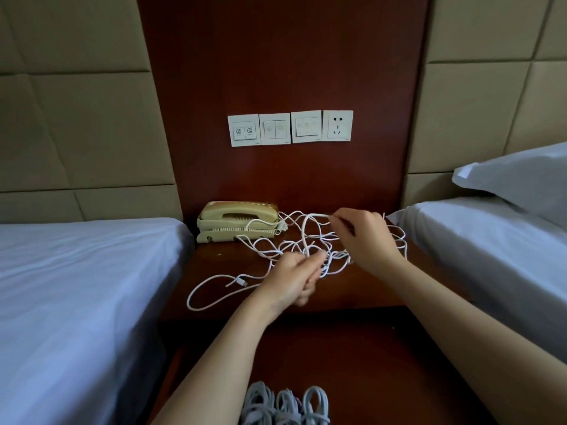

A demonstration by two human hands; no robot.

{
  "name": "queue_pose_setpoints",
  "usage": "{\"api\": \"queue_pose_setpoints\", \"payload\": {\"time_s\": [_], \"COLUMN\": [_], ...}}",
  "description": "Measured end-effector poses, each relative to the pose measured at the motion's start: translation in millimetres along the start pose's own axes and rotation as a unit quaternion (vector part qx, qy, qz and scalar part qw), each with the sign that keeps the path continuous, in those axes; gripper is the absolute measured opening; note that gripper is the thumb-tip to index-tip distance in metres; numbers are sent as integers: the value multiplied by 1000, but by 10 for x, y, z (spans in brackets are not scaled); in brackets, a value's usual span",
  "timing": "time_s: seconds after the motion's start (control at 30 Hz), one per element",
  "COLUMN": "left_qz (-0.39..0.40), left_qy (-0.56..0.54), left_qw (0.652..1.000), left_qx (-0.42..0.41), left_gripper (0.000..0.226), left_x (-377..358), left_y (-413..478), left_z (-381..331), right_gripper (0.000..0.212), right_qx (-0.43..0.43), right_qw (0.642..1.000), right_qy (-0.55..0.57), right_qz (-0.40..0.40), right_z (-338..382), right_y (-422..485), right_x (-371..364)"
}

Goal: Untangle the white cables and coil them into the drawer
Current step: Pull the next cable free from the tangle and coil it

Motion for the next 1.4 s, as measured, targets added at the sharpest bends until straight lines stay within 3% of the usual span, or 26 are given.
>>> {"api": "queue_pose_setpoints", "payload": {"time_s": [0.13, 0.27, 0.4, 0.53, 0.67, 0.9, 1.03, 1.13, 1.4], "left_qz": [33, 9, -32, -59, -105, -209, -139, -76, 86], "left_qy": [-118, -221, -259, -267, -221, 57, 68, -1, -129], "left_qw": [992, 975, 965, 962, 969, 976, 988, 996, 986], "left_qx": [-17, -23, -24, -20, -14, -21, -1, 39, 61], "left_gripper": [53, 52, 46, 40, 40, 48, 51, 45, 60], "left_x": [-60, 33, 244, 379, 516, 647, 458, 273, -31], "left_y": [-46, -42, -15, 19, 68, 108, 146, 164, 72], "left_z": [-172, -249, -215, -150, -76, -39, -33, 11, -68], "right_gripper": [26, 21, 31, 29, 22, 16, 15, 14, 25], "right_qx": [-16, 8, 50, 97, 103, 69, 49, 41, -10], "right_qw": [995, 975, 939, 923, 935, 960, 981, 989, 976], "right_qy": [-31, -42, -15, -23, 46, 145, 101, 68, 204], "right_qz": [95, 220, 339, 371, 337, 231, 158, 124, 81], "right_z": [-71, 133, 377, 516, 556, 437, 351, 334, 152], "right_y": [-100, -200, -297, -301, -205, -49, -1, 1, 30], "right_x": [-286, -562, -733, -724, -573, -405, -345, -319, -382]}}
Point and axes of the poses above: each hand's wrist, its own y-axis towards the middle knuckle, its own x-axis out of the back of the hand, z = x × y, the point moved 8 cm from there along y, towards the middle knuckle, and after that the axes turned 12 degrees about x, right-handed, at the moved point
